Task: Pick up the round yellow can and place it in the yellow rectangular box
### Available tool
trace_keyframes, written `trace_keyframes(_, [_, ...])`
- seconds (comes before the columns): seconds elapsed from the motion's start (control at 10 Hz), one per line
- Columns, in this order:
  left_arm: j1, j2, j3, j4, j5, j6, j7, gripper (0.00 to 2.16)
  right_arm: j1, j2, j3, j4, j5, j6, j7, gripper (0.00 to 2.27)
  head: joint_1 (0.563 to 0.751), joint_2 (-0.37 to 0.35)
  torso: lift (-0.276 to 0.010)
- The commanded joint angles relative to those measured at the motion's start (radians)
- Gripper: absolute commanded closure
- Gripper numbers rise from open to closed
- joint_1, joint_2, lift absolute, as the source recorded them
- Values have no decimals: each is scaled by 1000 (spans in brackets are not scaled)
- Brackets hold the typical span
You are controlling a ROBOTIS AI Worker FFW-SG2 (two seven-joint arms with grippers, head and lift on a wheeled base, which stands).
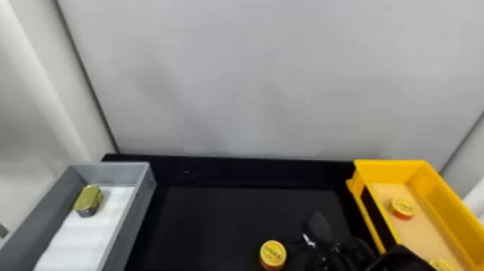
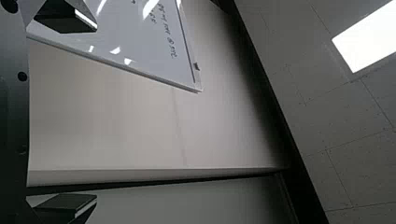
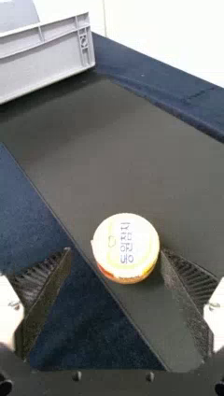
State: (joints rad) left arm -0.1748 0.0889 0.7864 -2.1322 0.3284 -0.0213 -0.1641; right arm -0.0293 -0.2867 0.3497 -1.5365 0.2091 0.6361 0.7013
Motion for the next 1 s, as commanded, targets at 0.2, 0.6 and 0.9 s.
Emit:
trace_keyframes(0.2, [3, -3, 7, 0, 2, 1, 0, 10, 2, 1, -21, -10, 15, -14, 0, 412, 629, 12, -55])
trace_keyframes(0.6, [3, -3, 13, 0, 2, 6, 0, 10, 22, 0, -47, -45, 20, -18, 3, 650, 629, 12, -55])
trace_keyframes(0.9, [1, -3, 16, 0, 3, 8, 2, 9, 42, -8, -61, -91, 18, -13, 9, 748, 629, 12, -55])
